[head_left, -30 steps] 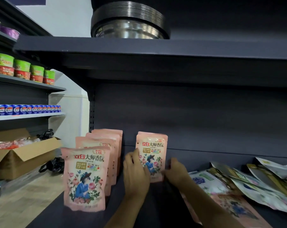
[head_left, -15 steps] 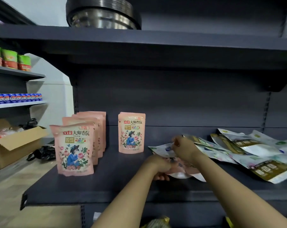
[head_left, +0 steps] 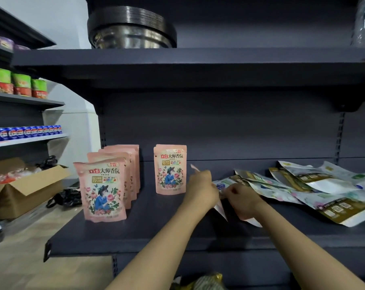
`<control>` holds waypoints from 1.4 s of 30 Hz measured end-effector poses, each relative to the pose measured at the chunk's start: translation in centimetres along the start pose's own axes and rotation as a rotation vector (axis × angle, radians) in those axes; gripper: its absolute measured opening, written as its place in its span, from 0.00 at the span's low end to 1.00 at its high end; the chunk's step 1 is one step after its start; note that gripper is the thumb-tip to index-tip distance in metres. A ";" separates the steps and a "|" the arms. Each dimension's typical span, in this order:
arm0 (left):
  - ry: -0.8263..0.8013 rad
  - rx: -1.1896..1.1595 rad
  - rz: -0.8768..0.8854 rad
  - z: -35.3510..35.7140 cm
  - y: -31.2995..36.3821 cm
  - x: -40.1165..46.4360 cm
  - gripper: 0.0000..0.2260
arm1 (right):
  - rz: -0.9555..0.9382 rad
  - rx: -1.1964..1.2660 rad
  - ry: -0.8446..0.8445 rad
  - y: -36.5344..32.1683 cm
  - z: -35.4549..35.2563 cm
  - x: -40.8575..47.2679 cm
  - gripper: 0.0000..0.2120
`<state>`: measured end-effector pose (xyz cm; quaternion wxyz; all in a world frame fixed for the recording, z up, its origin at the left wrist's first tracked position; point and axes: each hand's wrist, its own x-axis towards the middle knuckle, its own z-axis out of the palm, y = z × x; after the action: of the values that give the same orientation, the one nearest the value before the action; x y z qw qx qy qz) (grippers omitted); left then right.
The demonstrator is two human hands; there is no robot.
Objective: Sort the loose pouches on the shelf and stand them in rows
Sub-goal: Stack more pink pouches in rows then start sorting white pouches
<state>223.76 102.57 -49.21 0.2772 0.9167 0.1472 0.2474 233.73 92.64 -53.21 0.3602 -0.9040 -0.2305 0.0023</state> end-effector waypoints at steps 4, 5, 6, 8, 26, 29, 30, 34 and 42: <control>0.154 -0.071 0.149 -1.6 0.0 -0.6 0.04 | -0.010 0.289 -0.043 -1.7 0.8 0.0 0.35; 0.184 -0.119 0.186 -1.8 -0.2 -0.5 0.07 | -0.002 0.430 -0.080 -2.1 0.9 0.1 0.36; 0.206 -0.161 0.209 -2.0 -0.4 -0.5 0.10 | 0.009 0.569 -0.125 -2.5 0.9 0.0 0.33; 0.231 -0.252 0.216 -2.1 -1.0 -0.2 0.16 | 0.005 0.800 -0.218 -3.1 0.7 -0.2 0.26; 0.200 -0.473 -0.006 -0.6 -10.9 4.3 0.29 | -0.201 0.562 -0.070 -6.4 6.5 3.2 0.13; 0.230 -0.462 -0.056 0.6 -12.7 5.7 0.34 | -0.194 0.469 -0.031 -6.5 7.9 4.2 0.14; 0.241 -0.453 -0.067 1.2 -13.3 6.2 0.36 | -0.190 0.460 -0.032 -6.4 8.3 4.6 0.14; 0.262 -0.439 -0.108 2.9 -15.4 7.1 0.34 | -0.170 0.412 -0.053 -6.1 9.8 5.8 0.14; 0.276 -0.381 -0.123 3.3 -15.4 7.8 0.34 | -0.129 0.479 -0.003 -6.2 11.1 6.8 0.13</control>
<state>230.01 116.70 -57.68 0.4371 0.7946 0.1898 0.3761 235.41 106.59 -56.27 0.5631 -0.7763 -0.2810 0.0354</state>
